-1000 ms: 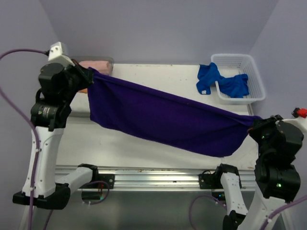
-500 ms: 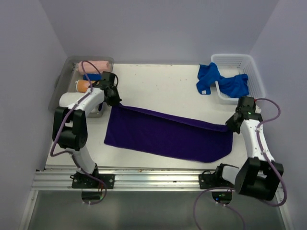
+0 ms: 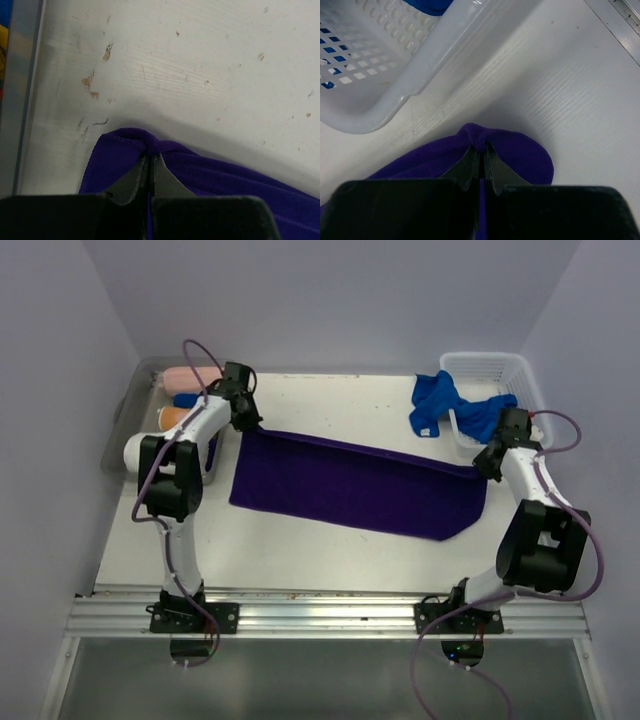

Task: Roll the towels
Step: Flatten the towel

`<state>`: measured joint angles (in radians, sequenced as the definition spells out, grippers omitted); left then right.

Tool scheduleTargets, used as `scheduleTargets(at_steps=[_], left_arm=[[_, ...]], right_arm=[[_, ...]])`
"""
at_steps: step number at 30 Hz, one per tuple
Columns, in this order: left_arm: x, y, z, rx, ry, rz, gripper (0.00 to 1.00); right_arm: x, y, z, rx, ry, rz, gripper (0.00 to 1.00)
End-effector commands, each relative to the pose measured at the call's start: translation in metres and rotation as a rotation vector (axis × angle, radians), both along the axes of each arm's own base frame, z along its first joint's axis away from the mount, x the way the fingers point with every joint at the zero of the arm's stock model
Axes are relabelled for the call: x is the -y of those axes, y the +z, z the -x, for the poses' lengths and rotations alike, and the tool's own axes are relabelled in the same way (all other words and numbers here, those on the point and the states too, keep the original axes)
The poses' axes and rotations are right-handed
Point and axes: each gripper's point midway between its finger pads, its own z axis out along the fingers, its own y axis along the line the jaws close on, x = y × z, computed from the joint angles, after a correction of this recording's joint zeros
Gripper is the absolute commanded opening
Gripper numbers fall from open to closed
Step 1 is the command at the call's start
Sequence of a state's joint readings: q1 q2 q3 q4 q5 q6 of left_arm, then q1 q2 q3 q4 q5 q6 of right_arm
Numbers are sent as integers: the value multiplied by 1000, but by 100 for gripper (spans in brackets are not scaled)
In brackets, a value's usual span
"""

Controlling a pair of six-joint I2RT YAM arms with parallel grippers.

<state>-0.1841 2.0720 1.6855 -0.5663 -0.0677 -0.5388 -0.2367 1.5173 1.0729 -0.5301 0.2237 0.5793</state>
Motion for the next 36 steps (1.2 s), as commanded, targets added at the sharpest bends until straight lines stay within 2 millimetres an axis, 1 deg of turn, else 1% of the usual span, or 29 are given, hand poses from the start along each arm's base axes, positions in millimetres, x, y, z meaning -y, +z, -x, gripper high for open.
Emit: scheduleTargets(at_steps=[1,4,6,8,9,10,11,12,13,14,15,16,17,18,20,21,22,23,24,26,28,29,30,31,32,33,34,35,36], left_arm=[[-8,19,-24,50,23,-31,0],[-6,23,-32,56,17,-35,0],[-9,25,-32,55,21,-38,0],[-9,32,-31,61,14,-34,0],[-7,44,-30,81,4,-25,0],[-6,50,-26,86,-6,-19,0],[-5,59,-24,101,-17,-13,0],[-5,83,-19,145,-26,-13,0],[-6,95,-16,168,-28,-13,0],[-7,109,-13,194,-34,-13,0],[-9,137,-7,249,-37,-12,0],[-10,151,-4,277,-38,-12,0],[-11,163,0,301,-38,-10,0],[-13,187,7,349,-38,-4,0],[-14,207,15,387,-40,3,0],[-15,223,23,421,-40,7,0],[-16,229,28,432,-38,7,0],[-16,234,31,442,-40,11,0],[-18,242,40,459,-39,15,0],[-20,248,50,471,-35,16,0],[-23,254,67,486,-29,22,0],[-26,256,73,491,-20,14,0],[-29,261,85,504,-11,15,0],[-32,263,91,509,-3,10,0],[-36,265,97,512,9,0,0],[-40,270,111,517,17,-1,0],[-41,272,118,517,18,-5,0],[-43,275,125,524,23,-8,0],[-47,279,140,527,28,-9,0]], right_arm=[[13,26,-25,81,6,39,0],[8,24,-26,69,33,15,0],[4,23,-23,64,47,2,0],[1,30,-14,73,49,2,0],[0,34,-11,87,50,1,0],[-3,50,-5,129,49,3,0],[-6,58,0,145,51,2,0],[-7,69,4,168,49,6,0],[-8,81,7,197,45,10,0],[-10,104,14,254,46,26,0],[-9,115,19,273,38,42,0],[-8,133,21,308,34,57,0],[-10,149,30,342,33,67,0],[-10,159,33,360,30,74,0],[-12,184,45,411,29,91,0],[-13,191,49,426,30,97,0],[-14,201,53,445,29,103,0],[-16,203,59,440,30,103,0],[-17,212,67,467,32,112,0],[-18,220,80,475,22,129,0],[-20,234,98,513,16,154,0],[-17,233,109,497,-4,170,0],[-17,235,117,498,-11,181,0],[-18,244,130,527,-19,201,0],[-16,242,142,507,-36,215,0],[-16,242,152,505,-47,225,0],[-17,247,165,525,-57,241,0],[-18,244,177,509,-63,245,0],[-17,244,187,509,-78,258,0]])
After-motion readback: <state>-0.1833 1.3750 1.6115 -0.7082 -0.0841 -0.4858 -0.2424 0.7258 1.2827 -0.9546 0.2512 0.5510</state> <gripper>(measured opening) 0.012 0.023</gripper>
